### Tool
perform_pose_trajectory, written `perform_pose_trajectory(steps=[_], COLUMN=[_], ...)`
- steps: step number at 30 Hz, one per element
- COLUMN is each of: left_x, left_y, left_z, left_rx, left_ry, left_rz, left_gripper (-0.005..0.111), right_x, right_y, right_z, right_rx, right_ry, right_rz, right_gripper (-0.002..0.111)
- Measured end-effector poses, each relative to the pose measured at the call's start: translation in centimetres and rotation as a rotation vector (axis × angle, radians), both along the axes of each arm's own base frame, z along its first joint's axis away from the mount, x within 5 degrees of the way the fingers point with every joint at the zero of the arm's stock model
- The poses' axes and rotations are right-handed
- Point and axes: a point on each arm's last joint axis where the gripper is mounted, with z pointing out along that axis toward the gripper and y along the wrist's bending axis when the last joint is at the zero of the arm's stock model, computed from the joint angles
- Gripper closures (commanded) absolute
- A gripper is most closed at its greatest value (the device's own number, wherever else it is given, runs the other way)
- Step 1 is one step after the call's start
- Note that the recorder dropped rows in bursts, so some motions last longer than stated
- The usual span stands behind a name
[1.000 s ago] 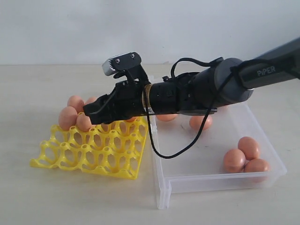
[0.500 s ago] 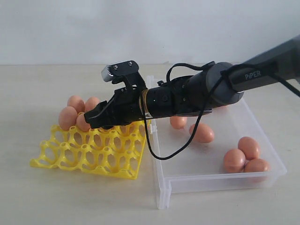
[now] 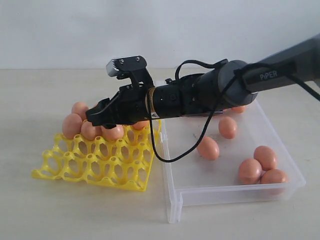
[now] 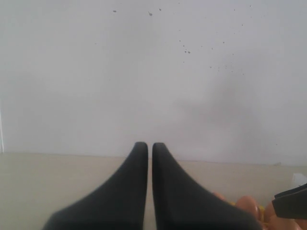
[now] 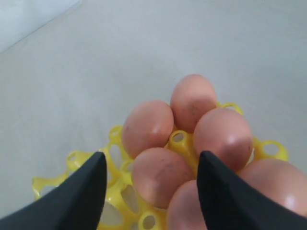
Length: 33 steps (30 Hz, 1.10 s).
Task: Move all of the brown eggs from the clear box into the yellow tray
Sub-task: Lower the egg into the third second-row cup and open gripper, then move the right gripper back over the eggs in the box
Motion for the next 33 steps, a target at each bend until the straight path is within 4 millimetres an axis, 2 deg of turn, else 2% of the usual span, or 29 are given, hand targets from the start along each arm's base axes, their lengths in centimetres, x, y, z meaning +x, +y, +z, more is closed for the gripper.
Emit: perform_pose_trajectory(steps=[5, 7, 12, 14, 16, 20, 26, 29, 33], left_x=[0.0, 0.0, 0.0, 0.0, 0.0, 0.0, 0.0, 0.0, 0.0], left_y=[0.0, 0.0, 0.0, 0.0, 0.0, 0.0, 0.0, 0.0, 0.0], left_z=[0.0, 0.0, 0.0, 0.0, 0.0, 0.0, 0.0, 0.0, 0.0], left_rx=[0.000, 0.000, 0.000, 0.000, 0.000, 0.000, 0.000, 0.000, 0.000], left_ry=[0.000, 0.000, 0.000, 0.000, 0.000, 0.000, 0.000, 0.000, 0.000], left_rz=[0.000, 0.000, 0.000, 0.000, 0.000, 0.000, 0.000, 0.000, 0.000], left_gripper=[0.103, 0.103, 0.103, 0.103, 0.103, 0.103, 0.103, 0.103, 0.103], right_x=[0.1, 0.0, -1.0, -1.6, -2.0, -2.9, -3.5, -2.7, -0.2], right_y=[-0.1, -0.1, -0.5, -0.7, -1.0, -1.4, -2.6, -4.4, -8.2], right_z=[-0.1, -0.2, 0.5, 1.4, 2.3, 5.0, 10.3, 12.0, 12.0], right_rx=[-0.016, -0.024, -0.117, -0.155, -0.156, -0.129, -0.062, -0.026, 0.006], right_ry=[0.005, 0.020, 0.055, 0.072, 0.101, 0.077, -0.013, -0.007, 0.065], right_rz=[-0.015, -0.013, 0.069, 0.108, 0.115, 0.137, 0.109, 0.039, -0.074], right_gripper=[0.057, 0.060, 0.090, 0.097, 0.097, 0.087, 0.090, 0.090, 0.090])
